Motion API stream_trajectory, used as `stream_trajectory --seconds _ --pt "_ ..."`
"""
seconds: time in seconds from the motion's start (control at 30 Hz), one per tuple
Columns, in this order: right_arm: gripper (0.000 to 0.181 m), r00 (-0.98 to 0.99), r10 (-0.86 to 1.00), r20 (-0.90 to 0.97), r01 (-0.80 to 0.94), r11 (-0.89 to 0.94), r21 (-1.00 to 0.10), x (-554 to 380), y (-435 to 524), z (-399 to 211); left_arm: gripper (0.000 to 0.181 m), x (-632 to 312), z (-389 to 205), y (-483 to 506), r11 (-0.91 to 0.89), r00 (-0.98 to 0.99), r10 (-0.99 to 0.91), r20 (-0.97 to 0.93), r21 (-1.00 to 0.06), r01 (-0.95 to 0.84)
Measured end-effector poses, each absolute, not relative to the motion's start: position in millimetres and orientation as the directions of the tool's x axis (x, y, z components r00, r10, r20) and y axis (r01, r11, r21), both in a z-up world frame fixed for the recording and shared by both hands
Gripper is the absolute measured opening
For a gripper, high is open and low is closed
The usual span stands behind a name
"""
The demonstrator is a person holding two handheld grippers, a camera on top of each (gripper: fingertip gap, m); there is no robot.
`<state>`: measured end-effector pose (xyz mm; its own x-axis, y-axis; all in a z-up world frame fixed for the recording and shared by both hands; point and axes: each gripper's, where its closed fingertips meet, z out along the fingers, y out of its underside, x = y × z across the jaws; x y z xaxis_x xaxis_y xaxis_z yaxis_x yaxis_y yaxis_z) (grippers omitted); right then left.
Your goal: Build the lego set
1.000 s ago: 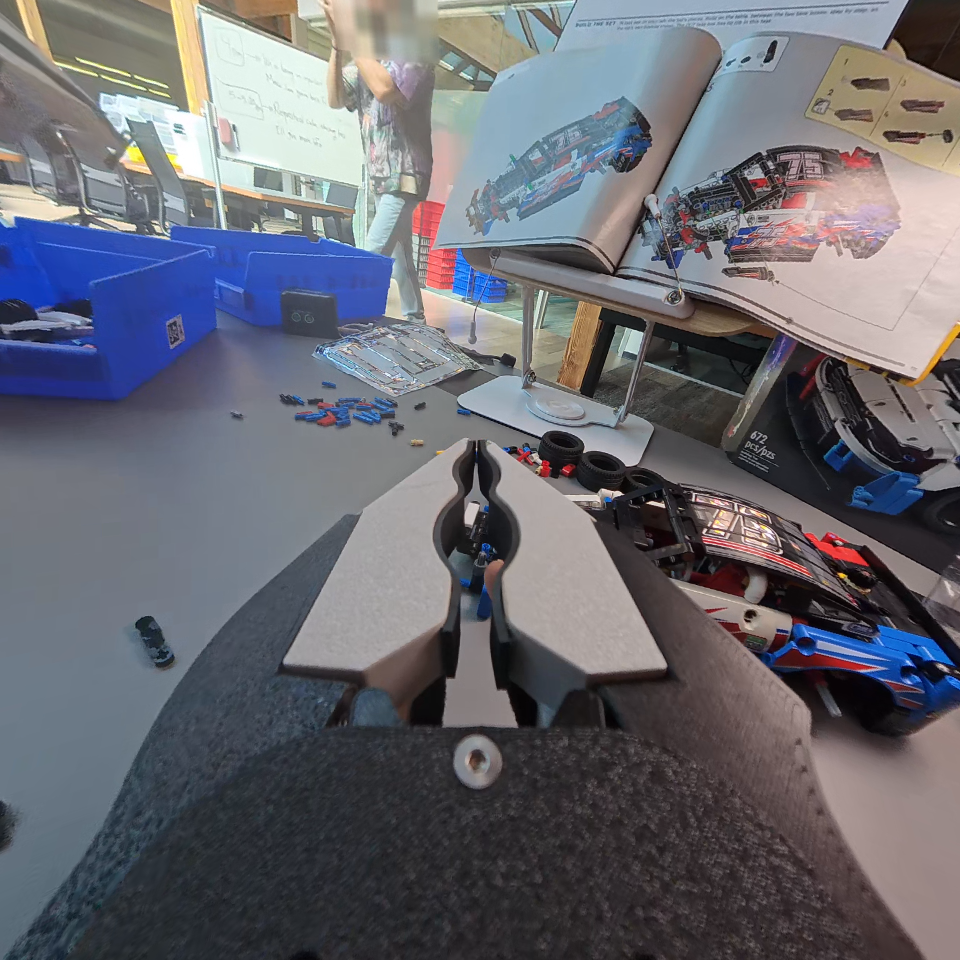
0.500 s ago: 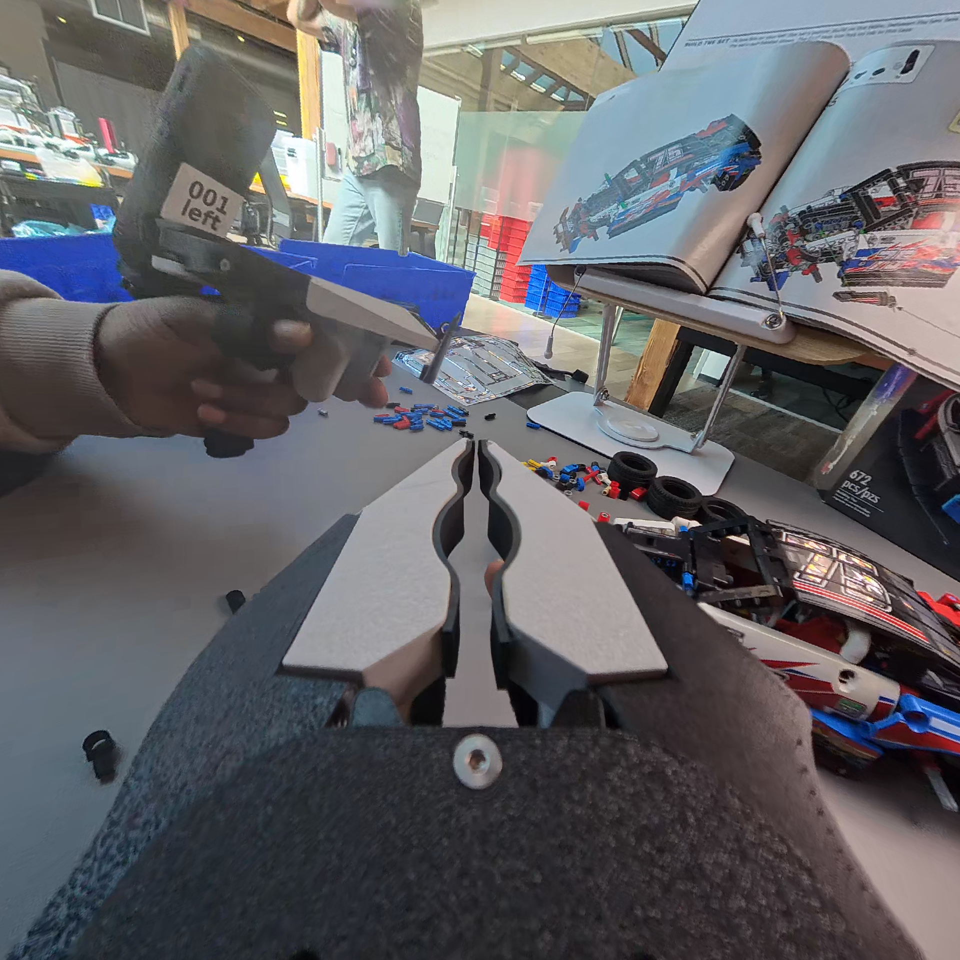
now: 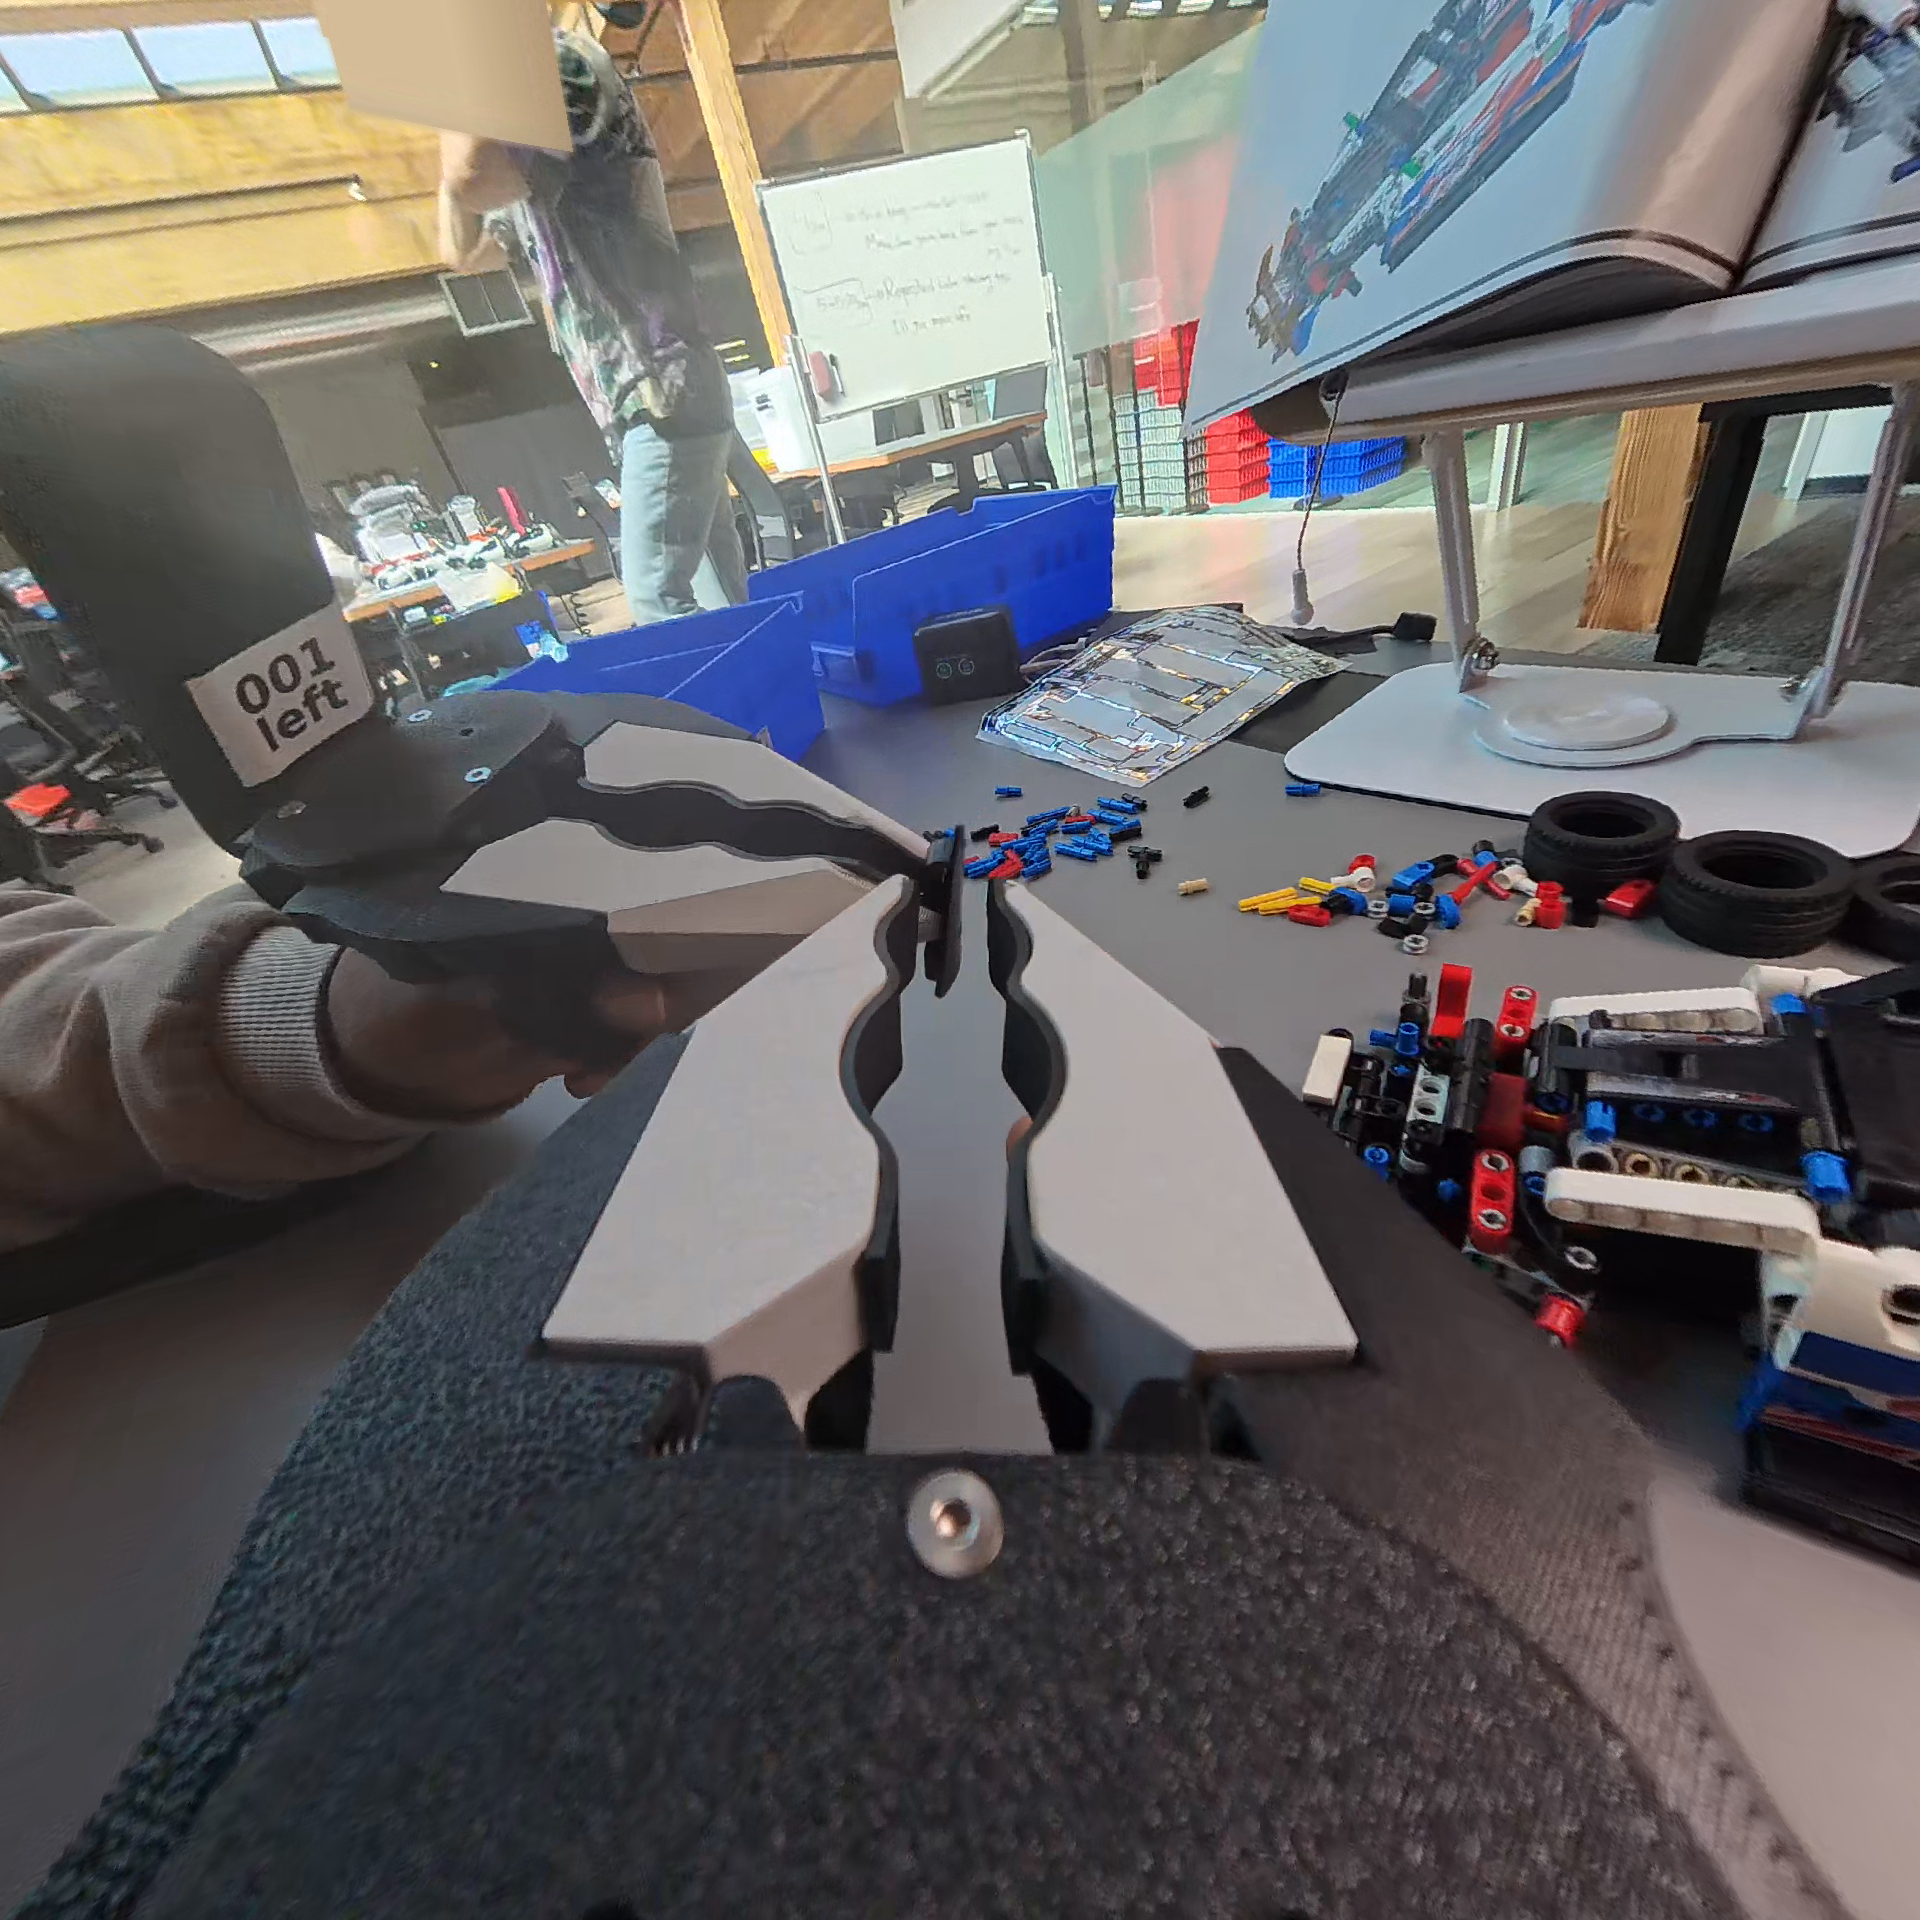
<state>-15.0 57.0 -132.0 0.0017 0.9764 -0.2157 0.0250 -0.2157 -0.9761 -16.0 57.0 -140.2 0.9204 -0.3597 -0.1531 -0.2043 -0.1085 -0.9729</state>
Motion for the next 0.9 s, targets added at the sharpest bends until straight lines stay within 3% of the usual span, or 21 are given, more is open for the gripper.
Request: stream_trajectory --seconds 0.2,0.3,0.4,0.53,0.9 --pt "0.000 -0.096 0.952 -0.291 -0.001 -0.292 -0.956 -12 50 -127 0.006 -8 -133 48 -0.058 0.902 -0.393 -0.180 -0.974 -0.220" --pt "0.000 -0.227 0.849 -0.478 -0.034 -0.497 -0.867 -3 51 -116 0.027 4 -121 36 -0.033 0.852 -0.520 -0.057 -0.996 -0.087" --pt "0.000 -0.355 0.717 -0.600 -0.055 -0.656 -0.753 7 54 -103 0.035 3 -118 30 -0.070 0.811 -0.584 0.036 -0.998 -0.006" --pt "0.000 -0.433 0.635 -0.640 -0.043 -0.723 -0.689 14 54 -97 0.027 7 -118 25 -0.143 0.742 -0.649 0.168 -0.985 0.098" --pt "0.000 -0.445 0.652 -0.614 -0.010 -0.689 -0.725 8 37 -101 0.016 18 -118 24 -0.227 0.662 -0.675 0.326 -0.945 0.235"
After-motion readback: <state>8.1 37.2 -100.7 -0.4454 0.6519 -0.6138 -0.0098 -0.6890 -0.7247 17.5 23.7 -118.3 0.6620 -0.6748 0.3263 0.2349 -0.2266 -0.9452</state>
